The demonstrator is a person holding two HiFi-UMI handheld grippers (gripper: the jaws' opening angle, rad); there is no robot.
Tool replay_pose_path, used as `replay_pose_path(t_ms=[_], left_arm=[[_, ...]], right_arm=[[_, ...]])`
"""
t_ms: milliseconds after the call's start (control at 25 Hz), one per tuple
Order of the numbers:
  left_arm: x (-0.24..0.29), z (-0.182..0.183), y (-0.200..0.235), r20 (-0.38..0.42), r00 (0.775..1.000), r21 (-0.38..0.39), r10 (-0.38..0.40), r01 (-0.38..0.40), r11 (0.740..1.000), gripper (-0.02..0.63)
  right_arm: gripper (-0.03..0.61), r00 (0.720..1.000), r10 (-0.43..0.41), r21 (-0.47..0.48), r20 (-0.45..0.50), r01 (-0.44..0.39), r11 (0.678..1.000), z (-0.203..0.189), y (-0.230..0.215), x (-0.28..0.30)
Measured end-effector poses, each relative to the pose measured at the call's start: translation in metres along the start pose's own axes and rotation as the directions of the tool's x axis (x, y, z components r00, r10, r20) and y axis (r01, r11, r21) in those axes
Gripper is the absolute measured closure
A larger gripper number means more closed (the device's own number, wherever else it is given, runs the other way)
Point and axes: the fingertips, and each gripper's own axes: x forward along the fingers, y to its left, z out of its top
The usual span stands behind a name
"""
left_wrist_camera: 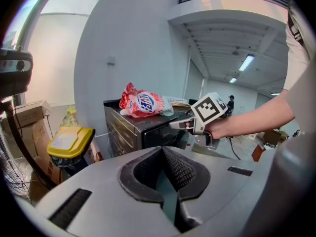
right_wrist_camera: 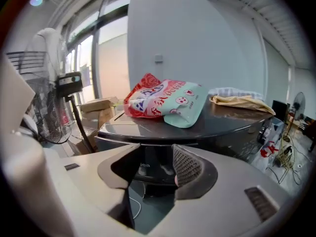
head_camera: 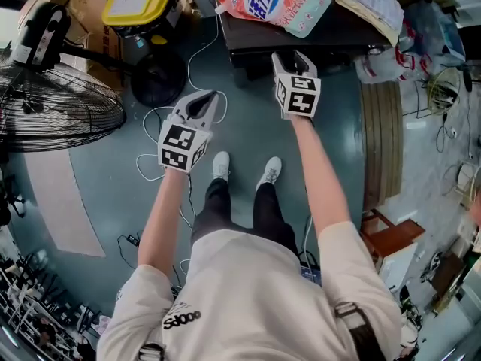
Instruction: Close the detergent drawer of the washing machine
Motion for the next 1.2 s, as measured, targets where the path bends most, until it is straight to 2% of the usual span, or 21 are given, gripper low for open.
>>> replay_pose_path(t_ms=[120,440,880,1080,1200], left_arm=[[-0.001,-0.002,0.003,-0.005,1.000,-0.006,0.005,-0.005,1.000,0.595],[0.000,-0.010,0.010,-0.015,1.000,-0.009,0.005,-0.005,1.000,0.595],[0.003,-0.010,0.011,-0.013,1.000,-0.004,0.001,-0.001,1.000,0.595],[0.002,-0.013,0.015,-0.013,1.000,-0.013,0.007,-0.008,1.000,0.595],[0.003,-0.015,0.016,-0.013,1.000,-0.018,0.010,-0.011,1.000,0.595]], right_arm=[[0.376,0.999,-0.035,-0.011,0.013,0.036,0.999,0.000,-0.001,0.004],[0.376,0.998,-0.056,-0.054,0.031,0.058,0.997,0.001,-0.002,0.006],[0.376,0.998,-0.058,-0.074,0.024,0.060,0.995,-0.001,-0.001,0.008],[0.383,0.998,-0.058,-0.133,0.023,0.061,0.989,-0.002,-0.001,0.009],[0.388,0.998,-0.061,-0.127,0.027,0.064,0.990,-0.002,-0.002,0.009]])
